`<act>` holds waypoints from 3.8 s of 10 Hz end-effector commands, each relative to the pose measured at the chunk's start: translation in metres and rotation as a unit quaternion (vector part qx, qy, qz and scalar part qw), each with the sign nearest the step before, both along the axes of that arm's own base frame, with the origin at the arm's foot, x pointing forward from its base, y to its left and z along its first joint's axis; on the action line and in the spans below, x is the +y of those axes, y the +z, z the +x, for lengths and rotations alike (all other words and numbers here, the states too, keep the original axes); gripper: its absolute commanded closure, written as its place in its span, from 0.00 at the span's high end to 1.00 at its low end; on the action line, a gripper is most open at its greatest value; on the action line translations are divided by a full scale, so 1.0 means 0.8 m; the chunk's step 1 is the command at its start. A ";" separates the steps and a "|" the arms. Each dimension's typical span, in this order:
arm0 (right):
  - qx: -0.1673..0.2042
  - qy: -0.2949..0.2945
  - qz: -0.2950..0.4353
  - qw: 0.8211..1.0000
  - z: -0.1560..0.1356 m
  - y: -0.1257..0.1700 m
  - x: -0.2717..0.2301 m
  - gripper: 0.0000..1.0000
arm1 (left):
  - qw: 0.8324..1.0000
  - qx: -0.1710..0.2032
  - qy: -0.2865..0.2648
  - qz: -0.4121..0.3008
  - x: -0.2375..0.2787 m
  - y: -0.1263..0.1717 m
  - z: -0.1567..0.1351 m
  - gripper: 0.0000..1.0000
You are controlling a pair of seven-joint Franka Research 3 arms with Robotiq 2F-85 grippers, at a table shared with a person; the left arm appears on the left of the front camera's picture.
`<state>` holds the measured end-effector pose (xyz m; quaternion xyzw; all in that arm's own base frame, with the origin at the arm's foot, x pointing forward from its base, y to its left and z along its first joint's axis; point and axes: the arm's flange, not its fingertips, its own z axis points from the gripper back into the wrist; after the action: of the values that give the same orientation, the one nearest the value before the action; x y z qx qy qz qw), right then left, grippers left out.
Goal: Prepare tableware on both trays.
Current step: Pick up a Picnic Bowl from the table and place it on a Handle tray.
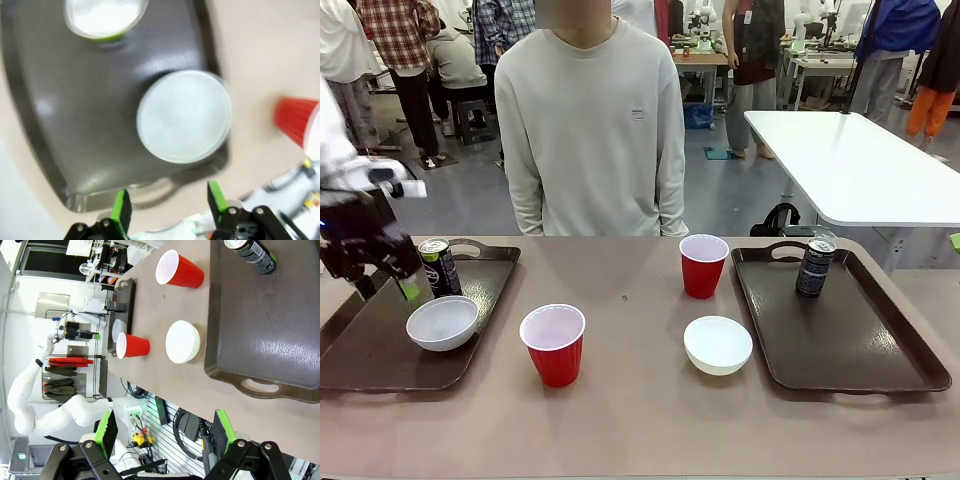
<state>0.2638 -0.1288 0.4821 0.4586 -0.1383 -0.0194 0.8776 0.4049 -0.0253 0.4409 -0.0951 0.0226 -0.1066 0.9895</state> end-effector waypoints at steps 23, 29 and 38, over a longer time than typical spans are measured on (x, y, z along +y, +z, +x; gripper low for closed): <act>0.155 0.002 -0.318 0.935 0.075 -0.036 0.267 1.00 | 0.865 -0.008 0.189 -0.465 0.241 0.023 -0.043 1.00; 0.151 -0.008 -0.344 0.927 0.093 -0.060 0.298 1.00 | 0.865 -0.008 0.189 -0.465 0.241 0.023 -0.043 1.00; 0.162 -0.026 -0.440 0.883 0.158 -0.142 0.397 1.00 | 0.865 -0.008 0.189 -0.465 0.241 0.023 -0.043 1.00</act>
<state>0.3734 0.1804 0.3747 0.0172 -0.0012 -0.0449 0.9988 0.3708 0.1664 0.4581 -0.5425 -0.0548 0.0864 0.8338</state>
